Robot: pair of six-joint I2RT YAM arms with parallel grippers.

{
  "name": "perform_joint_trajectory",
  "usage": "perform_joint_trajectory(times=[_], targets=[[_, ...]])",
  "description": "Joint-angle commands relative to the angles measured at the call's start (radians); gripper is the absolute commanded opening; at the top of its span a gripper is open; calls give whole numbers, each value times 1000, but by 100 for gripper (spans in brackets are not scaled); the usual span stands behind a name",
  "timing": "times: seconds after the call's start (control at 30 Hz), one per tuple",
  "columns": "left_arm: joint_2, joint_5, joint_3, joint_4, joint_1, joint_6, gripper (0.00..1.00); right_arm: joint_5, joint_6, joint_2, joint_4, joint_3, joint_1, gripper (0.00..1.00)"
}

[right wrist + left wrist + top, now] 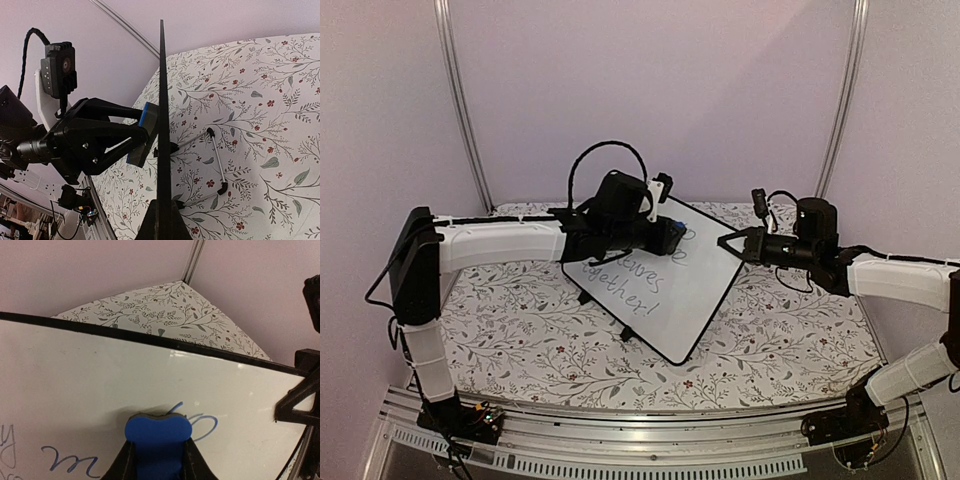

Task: Erase the whiteboard
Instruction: Erase the center of the whiteboard.

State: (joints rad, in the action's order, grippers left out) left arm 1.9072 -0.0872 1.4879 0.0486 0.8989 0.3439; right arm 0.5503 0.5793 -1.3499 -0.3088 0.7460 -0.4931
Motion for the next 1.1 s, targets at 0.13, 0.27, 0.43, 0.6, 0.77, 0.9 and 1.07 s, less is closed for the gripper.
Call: perform_joint_trajectory(times=[0.13,0.27,0.43,0.6,0.77,0.9,1.07], targets=[[107,35,64,57,-26,-29,0,188,-153,-60,73,-4,-109,0],[106,38,69,55,-29,-32,0,186,-152,-56,73,-9,-111,0],[75,59,7,42,-21,-17,0,184,-151,-53,73,-10,-111,0],[30,24,-90,44,9,-16,0,184,-152,-54,73,-7,-111,0],[7,24,-155,52,18,5,0,190,-151,-61,73,-1,-113,0],[-21,21,-198,56,23,12,0,188,-151,-55,76,0,-113,0],[-28,17,-213,47,23,11,0,189,-154,-56,80,2,-112,0]])
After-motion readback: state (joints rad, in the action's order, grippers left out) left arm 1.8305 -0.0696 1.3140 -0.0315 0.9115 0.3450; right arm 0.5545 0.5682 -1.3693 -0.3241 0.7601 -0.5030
